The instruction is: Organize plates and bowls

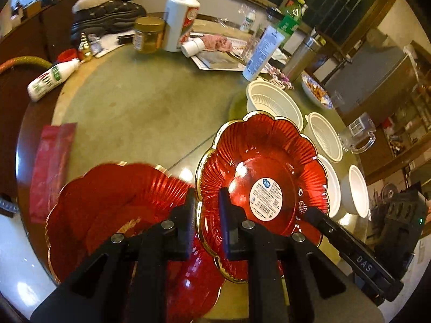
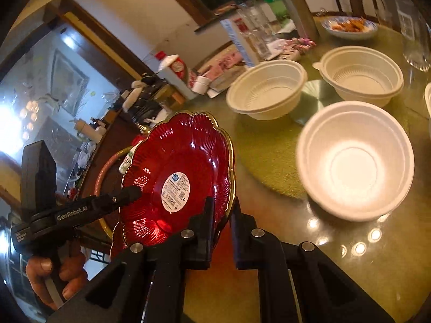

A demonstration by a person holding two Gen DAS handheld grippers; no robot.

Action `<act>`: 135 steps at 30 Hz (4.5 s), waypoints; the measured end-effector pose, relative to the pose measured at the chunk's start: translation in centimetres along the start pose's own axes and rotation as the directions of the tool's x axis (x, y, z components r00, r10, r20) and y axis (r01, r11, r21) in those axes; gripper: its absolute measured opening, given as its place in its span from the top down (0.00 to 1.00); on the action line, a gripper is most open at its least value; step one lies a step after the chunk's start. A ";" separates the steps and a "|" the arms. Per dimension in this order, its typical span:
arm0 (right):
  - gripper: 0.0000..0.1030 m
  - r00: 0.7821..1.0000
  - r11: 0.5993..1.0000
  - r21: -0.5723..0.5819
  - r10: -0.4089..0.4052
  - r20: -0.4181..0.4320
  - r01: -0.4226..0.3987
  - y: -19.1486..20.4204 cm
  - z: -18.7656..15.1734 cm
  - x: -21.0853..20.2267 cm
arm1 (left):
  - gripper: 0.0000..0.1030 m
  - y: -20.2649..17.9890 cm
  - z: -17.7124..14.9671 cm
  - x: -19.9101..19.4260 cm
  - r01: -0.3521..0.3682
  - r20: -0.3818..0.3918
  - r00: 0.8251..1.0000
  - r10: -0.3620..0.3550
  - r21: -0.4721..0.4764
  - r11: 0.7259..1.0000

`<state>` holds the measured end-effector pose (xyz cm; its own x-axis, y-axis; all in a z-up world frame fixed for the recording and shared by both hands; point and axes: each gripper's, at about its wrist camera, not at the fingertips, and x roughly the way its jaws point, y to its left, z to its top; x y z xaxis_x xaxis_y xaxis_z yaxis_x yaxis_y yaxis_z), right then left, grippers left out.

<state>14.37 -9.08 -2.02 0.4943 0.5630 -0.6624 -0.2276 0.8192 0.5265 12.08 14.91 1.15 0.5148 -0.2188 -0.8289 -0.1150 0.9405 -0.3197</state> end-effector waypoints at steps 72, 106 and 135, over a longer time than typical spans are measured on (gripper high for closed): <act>0.59 0.969 0.969 -0.246 -0.055 -0.241 -0.006 11.2 -5.4 8.7 | 0.58 11.6 -9.5 -2.3 -0.037 0.003 0.999 0.040 -0.331 0.943; 0.20 0.972 0.982 0.152 0.074 0.222 -0.109 -5.7 -7.0 -4.9 | 0.24 -4.9 -15.4 -0.7 -0.005 0.274 0.961 -0.031 0.129 0.992; 0.20 0.898 0.970 0.234 -0.037 0.438 -0.074 -10.8 -7.6 -8.2 | 0.24 -9.4 -15.8 5.1 0.046 0.218 0.972 -0.089 0.192 0.980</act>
<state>6.44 -21.73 -6.37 0.8196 0.4276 -0.3814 -0.0611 0.7271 0.6839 2.34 0.83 -7.30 0.6958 -0.2393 -0.6772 0.0741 0.9617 -0.2637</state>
